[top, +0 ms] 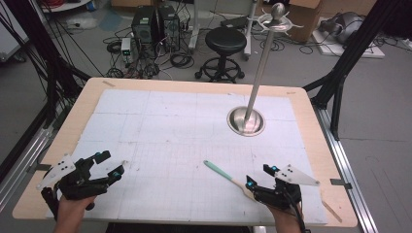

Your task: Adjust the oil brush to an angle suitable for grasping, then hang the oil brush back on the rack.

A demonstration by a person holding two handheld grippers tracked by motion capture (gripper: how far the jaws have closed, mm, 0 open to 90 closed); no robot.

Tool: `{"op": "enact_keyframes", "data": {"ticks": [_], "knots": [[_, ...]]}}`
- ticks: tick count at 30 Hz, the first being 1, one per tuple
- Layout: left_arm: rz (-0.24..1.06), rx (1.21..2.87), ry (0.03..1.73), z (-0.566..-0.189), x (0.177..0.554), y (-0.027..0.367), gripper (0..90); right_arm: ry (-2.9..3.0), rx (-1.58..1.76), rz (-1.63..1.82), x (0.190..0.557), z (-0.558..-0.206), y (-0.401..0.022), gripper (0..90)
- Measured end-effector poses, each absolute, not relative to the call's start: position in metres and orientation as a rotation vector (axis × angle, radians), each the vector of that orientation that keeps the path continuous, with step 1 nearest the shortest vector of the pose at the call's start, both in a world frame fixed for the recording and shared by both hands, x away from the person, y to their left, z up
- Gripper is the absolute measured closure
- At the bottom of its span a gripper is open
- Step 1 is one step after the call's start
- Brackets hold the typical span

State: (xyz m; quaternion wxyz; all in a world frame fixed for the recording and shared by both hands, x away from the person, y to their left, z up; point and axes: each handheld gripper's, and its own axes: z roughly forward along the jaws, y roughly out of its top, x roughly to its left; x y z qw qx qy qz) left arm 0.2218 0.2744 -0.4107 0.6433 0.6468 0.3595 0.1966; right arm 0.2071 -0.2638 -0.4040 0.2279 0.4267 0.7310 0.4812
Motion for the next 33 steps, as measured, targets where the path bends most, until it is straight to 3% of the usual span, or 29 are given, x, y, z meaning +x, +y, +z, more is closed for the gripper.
{"op": "enact_keyframes", "data": {"ticks": [4, 23, 33], "knots": [[0.458, 1.483, 0.813, -0.411, 0.222, 0.275, 18.2, 1.957, 1.159, 1.361, 0.199, -0.400, -0.270, 15.2], [0.437, 1.497, 0.823, -0.414, 0.224, 0.272, 17.7, 1.986, 1.129, 1.357, 0.197, -0.399, -0.270, 15.3], [0.423, 1.519, 0.814, -0.415, 0.224, 0.271, 18.2, 2.117, 1.098, 1.309, 0.215, -0.405, -0.248, 25.2]]}}
